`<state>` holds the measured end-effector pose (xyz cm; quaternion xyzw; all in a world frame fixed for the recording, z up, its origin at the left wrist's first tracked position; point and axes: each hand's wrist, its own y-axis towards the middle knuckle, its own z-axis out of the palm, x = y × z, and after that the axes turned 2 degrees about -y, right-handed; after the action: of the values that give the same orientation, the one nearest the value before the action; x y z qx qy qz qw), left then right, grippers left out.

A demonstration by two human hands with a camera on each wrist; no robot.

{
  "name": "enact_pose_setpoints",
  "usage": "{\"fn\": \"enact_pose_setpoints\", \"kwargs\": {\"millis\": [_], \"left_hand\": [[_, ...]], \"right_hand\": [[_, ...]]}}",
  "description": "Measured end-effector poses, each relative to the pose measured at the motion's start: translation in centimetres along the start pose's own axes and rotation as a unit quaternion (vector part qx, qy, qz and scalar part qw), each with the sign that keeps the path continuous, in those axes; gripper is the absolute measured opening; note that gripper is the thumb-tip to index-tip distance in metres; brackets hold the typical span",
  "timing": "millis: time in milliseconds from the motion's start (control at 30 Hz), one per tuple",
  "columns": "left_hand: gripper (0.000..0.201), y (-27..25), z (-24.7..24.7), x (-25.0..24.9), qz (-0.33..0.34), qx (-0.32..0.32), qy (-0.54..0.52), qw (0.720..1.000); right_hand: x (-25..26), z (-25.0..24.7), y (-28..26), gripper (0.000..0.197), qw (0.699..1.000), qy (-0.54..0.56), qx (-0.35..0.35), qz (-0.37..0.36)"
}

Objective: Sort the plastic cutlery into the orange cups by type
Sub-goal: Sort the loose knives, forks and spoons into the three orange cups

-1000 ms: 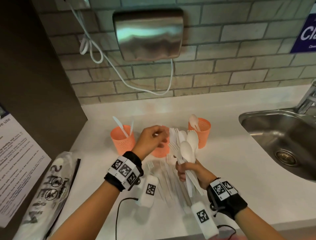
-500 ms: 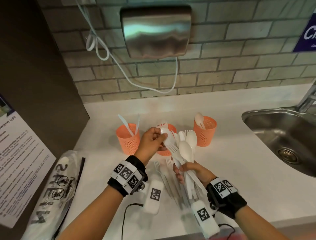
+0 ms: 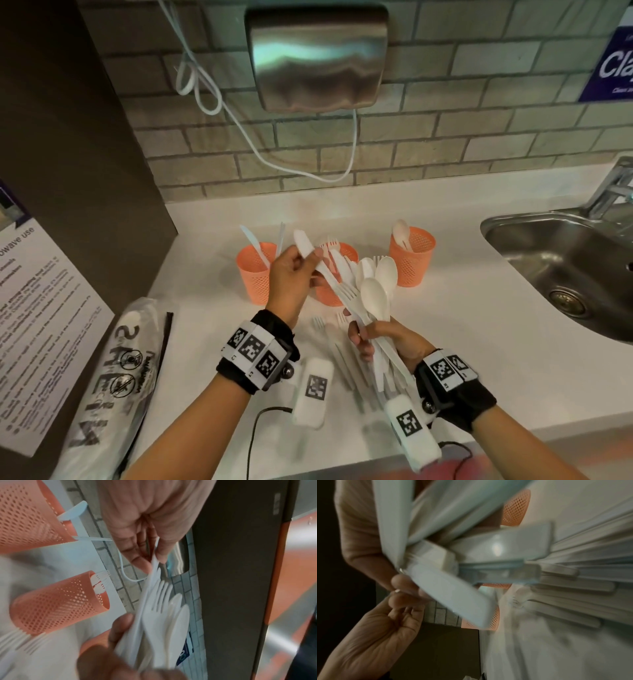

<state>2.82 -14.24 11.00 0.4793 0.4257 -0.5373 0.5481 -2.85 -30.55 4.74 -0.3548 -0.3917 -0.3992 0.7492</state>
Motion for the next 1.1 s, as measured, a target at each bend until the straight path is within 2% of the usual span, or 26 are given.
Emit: {"fn": "enact_pose_setpoints", "kwargs": {"millis": [133, 233, 300, 367, 467, 533, 633, 733, 833, 933, 1100], "left_hand": [[0.01, 1.1, -1.3, -1.2, 0.016, -0.061, -0.047, 0.997], [0.013, 1.2, -1.5, -1.5, 0.015, -0.078, -0.086, 0.993], [0.015, 1.1, -1.3, -1.2, 0.009, -0.068, -0.053, 0.996], [0.017, 0.6, -0.9, -0.7, -0.008, -0.033, 0.001, 0.999], [0.011, -0.7, 0.3, 0.0, -0.024, 0.032, 0.076, 0.996], [0.005, -1.6, 1.4, 0.2, -0.02, 0.057, 0.084, 0.995], [0.015, -2.0, 2.9, 0.9, 0.006, 0.052, 0.061, 0.997], [0.021, -2.2, 3.9, 1.4, 0.005, 0.033, 0.066, 0.997], [0.005, -1.6, 4.5, 1.5, 0.011, 0.008, 0.076, 0.997], [0.005, -0.6, 4.8, 1.4, 0.037, -0.041, 0.07, 0.996], [0.002, -1.3, 5.8, 1.5, 0.012, 0.028, 0.053, 0.998]], "right_hand": [[-0.3, -0.3, -0.4, 0.042, 1.0, 0.027, 0.004, 0.0], [-0.8, -0.5, -0.6, 0.041, 0.999, 0.038, 0.002, 0.008], [-1.0, -0.8, -0.5, 0.049, 0.999, 0.038, -0.002, 0.008], [-0.9, -0.9, -0.4, 0.051, 1.0, 0.021, -0.003, 0.006], [-0.5, -1.1, -0.6, 0.046, 1.0, -0.024, -0.009, 0.003], [-0.2, -1.2, -0.7, 0.038, 0.998, -0.054, -0.015, -0.006], [0.3, -1.5, -1.0, 0.025, 0.996, -0.091, -0.013, -0.021], [0.4, -2.0, -1.3, 0.027, 0.995, -0.095, -0.012, -0.016], [0.5, -2.7, -1.5, 0.033, 0.997, -0.078, -0.012, -0.004], [0.5, -3.2, -1.8, 0.032, 0.998, -0.066, 0.0, 0.005], [0.7, -4.0, -2.0, 0.028, 0.999, -0.032, 0.022, 0.017]]}}
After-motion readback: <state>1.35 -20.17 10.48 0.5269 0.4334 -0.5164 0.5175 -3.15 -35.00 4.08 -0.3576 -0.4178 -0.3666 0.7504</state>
